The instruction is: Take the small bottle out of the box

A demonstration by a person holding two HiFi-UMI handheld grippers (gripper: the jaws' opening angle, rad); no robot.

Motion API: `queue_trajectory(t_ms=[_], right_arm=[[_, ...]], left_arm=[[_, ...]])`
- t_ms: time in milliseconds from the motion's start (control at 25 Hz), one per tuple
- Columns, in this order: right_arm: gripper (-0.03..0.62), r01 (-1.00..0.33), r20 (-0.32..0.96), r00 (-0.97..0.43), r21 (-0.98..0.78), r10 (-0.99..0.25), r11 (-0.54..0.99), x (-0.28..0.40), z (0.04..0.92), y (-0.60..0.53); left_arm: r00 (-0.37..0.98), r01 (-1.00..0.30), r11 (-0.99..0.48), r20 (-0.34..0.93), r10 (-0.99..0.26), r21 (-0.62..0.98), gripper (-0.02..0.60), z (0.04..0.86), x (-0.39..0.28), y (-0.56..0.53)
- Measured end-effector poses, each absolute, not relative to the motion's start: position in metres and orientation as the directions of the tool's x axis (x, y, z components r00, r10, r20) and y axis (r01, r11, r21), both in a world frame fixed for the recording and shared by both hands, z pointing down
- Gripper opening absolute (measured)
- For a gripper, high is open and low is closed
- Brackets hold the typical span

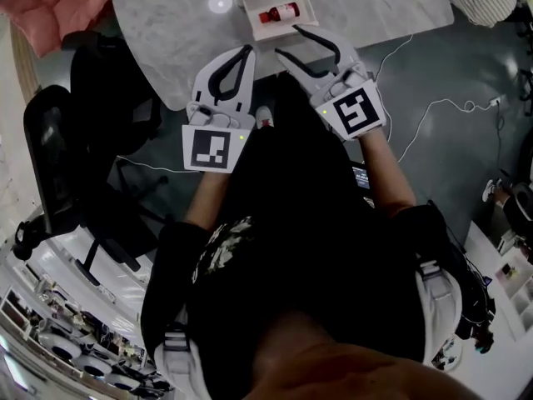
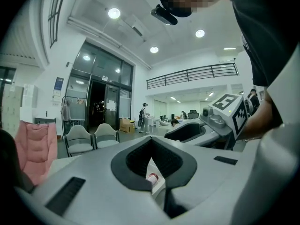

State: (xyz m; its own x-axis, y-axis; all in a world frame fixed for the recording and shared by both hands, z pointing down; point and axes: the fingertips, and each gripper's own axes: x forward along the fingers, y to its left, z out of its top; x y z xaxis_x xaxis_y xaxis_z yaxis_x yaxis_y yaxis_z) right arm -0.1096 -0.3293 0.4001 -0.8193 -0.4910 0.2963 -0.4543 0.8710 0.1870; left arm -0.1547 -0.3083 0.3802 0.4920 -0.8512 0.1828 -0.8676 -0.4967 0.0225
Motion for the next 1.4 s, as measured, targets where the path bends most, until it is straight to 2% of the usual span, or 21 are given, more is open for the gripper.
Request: queue_trajectory(t_ms=[360,720,1000,1240,1400], right_arm=[[0.198,-0.276,0.432,-0.838,0.191,-0.333,0.942,-0.118,0.452,-0.391],[0.198,-0.056,0.513,-0.846,0.181,-0.143,0.982,-0.133,0.499,-0.427],[0.197,0.066,0.601,-0.798,0.157,-0.042,0.985,-0.139,0.551,-0.445],[0.196,0.207,0.642,-0.759,0.084,0.106,0.975,-0.15,0.587,-0.447],[0.196,0.265,0.709,-0.687,0.04,0.159,0.963,-0.158,0.618,-0.448]], left_arm=[[0.428,-0.901,-0.43,0.281,-0.859,0.057,0.011,0.419,-0.157,-0.363],[0.338,-0.941,-0.324,0.362,-0.869,0.102,0.011,0.452,-0.16,-0.393],[0.265,-0.964,-0.233,0.428,-0.864,0.127,0.011,0.485,-0.166,-0.415],[0.205,-0.977,-0.152,0.447,-0.871,0.153,0.011,0.505,-0.166,-0.434],[0.194,-0.978,-0.133,0.458,-0.868,0.161,0.011,0.52,-0.171,-0.439]])
